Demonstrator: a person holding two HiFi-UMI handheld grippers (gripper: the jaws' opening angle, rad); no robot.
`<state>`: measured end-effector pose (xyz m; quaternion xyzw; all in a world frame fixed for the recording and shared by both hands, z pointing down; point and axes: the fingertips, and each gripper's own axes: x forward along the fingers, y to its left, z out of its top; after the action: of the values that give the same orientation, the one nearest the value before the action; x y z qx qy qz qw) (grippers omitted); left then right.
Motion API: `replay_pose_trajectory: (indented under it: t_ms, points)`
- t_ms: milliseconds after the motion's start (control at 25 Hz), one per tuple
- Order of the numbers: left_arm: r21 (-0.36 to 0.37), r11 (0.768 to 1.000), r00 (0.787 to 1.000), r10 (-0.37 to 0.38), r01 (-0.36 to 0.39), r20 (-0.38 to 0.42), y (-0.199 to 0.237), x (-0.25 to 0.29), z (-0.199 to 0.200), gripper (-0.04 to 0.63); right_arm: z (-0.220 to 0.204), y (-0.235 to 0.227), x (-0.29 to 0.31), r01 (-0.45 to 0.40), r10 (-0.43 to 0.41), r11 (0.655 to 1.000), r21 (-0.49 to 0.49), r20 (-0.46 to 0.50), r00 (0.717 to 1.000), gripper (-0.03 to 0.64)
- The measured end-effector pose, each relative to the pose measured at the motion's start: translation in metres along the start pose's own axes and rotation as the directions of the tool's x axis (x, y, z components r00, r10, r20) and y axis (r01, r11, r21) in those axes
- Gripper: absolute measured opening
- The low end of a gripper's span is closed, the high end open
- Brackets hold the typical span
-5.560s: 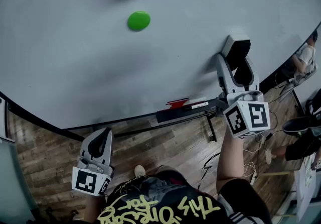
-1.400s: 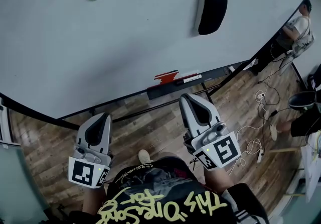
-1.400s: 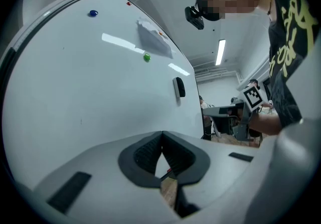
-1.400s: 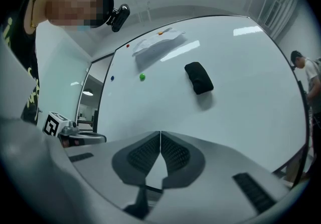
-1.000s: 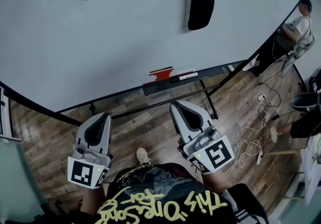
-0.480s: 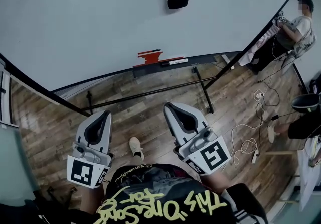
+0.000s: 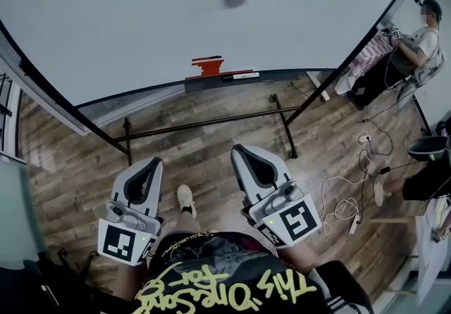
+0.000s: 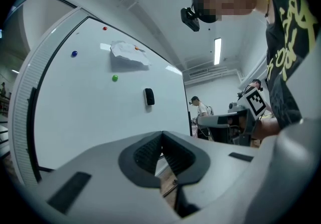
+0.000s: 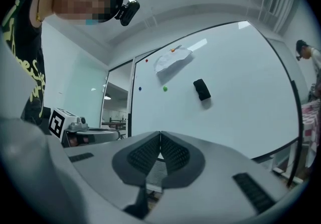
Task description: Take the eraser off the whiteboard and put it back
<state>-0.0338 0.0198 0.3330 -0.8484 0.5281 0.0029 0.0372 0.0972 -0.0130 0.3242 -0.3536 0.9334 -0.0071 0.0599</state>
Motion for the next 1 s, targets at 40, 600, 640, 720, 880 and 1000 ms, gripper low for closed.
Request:
replay_pose_trajectory:
  t_ms: [40,600,640,720,880,1000]
  points:
    - [0.002,1.0,1.0,0.001,-0.001,-0.001,-0.003,-0.002,0.0,0.008,0.001,0.0,-0.004,0.006,-0.006,1.0,-0.001,0.004,1.0,0.009]
    - [0.012,1.0,1.0,-0.008,0.008,0.008,-0.025,-0.009,0.002,0.008,0.007,-0.001,-0.027,0.04,-0.04,0.999,-0.01,0.022,0.999,0.008]
    - [0.015,1.0,1.0,-0.01,0.01,0.01,-0.024,-0.009,0.002,0.008,0.006,-0.001,-0.027,0.041,-0.041,0.999,-0.011,0.021,0.999,0.008]
    - [0.019,1.0,1.0,-0.011,0.011,0.013,-0.024,-0.008,0.003,0.008,0.006,-0.002,-0.027,0.041,-0.041,0.999,-0.015,0.02,0.999,0.008]
    - [0.023,1.0,1.0,-0.011,0.011,0.016,-0.025,-0.007,0.007,0.008,0.009,-0.002,-0.027,0.038,-0.037,0.999,-0.016,0.021,0.999,0.008]
    - [0.021,1.0,1.0,-0.007,0.007,0.014,-0.025,-0.008,0.007,0.008,0.01,0.0,-0.027,0.032,-0.032,0.999,-0.017,0.022,0.999,0.008]
